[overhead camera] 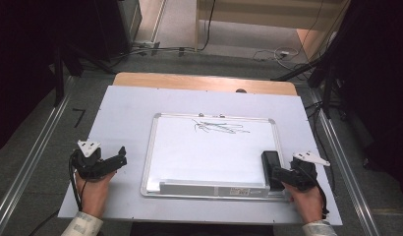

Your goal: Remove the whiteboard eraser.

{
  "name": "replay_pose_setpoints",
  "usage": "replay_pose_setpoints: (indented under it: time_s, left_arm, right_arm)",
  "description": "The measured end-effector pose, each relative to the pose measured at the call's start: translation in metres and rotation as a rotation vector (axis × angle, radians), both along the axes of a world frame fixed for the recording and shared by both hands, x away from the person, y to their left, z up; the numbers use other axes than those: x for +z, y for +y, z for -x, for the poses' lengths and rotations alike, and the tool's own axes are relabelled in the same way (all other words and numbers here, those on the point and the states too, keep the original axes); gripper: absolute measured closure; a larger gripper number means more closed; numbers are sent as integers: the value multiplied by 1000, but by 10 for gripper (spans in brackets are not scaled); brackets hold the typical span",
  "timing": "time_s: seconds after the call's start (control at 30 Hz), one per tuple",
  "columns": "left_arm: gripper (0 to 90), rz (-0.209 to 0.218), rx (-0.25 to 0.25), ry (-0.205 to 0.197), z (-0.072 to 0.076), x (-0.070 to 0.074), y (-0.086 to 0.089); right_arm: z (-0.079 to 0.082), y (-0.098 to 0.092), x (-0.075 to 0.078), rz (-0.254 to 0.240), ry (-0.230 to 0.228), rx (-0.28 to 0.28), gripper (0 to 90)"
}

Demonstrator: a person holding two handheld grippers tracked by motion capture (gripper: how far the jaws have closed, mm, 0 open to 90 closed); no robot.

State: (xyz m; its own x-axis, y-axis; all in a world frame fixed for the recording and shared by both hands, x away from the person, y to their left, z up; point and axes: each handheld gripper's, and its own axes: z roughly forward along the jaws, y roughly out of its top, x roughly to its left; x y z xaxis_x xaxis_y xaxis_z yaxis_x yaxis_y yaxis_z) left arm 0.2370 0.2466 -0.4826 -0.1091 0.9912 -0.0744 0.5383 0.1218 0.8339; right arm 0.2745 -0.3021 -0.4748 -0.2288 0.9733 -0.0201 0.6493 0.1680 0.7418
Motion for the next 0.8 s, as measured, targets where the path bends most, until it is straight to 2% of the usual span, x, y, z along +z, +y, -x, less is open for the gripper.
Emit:
replay_pose_setpoints:
  time_s: [0.07,0.37,0.57,0.8]
  left_arm:
    - [0,2,-2,11,-1,-1,0]
    - [0,0,-3,14,-1,-1,0]
    - [0,6,-2,13,-1,-1,1]
    - [2,13,-1,19,-2,-2,2]
  right_arm:
    - [-1,3,0,2,-2,-1,182]
    - [-7,15,-1,-1,0,4,183]
    - [-12,24,-4,25,12,9,183]
    - [-15,25,-6,19,33,3,245]
